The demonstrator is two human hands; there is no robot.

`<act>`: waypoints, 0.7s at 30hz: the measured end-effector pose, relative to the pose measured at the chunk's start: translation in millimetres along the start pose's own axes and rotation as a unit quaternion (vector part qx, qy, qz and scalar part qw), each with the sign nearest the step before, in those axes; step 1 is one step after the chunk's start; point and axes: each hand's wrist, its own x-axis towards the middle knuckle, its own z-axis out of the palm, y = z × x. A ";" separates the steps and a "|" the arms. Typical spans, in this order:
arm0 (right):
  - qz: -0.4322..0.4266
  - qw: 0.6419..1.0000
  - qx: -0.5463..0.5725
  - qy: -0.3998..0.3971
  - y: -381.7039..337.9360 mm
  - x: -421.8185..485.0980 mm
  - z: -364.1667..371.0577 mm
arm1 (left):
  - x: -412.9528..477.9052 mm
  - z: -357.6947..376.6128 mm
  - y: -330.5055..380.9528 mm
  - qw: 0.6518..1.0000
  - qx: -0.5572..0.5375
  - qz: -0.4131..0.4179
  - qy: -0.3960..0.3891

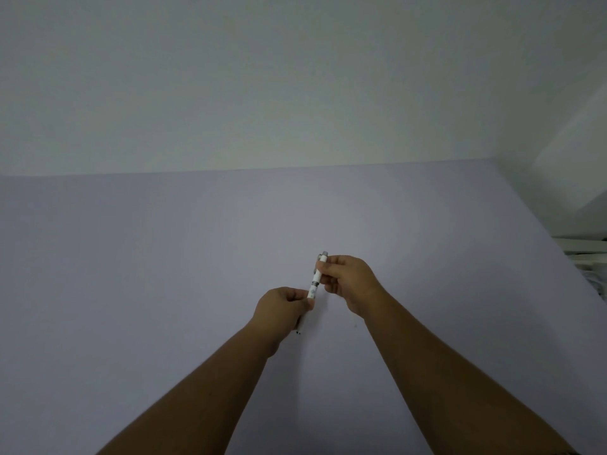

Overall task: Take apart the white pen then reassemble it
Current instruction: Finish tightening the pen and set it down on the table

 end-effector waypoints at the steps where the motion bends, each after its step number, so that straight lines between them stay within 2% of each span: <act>1: 0.001 1.000 -0.002 -0.006 1.0 -1.2 0.7 | 0.1 -0.1 0.3 1.000 0.002 0.001 0.000; 12: 0.010 1.000 -0.024 -0.014 3.2 -6.1 1.1 | -4.5 8.6 -3.6 0.999 0.014 0.022 0.036; 21: 0.007 0.999 -0.030 -0.027 7.0 -4.8 -1.0 | -1.3 6.1 -5.9 1.000 -0.027 -0.014 0.003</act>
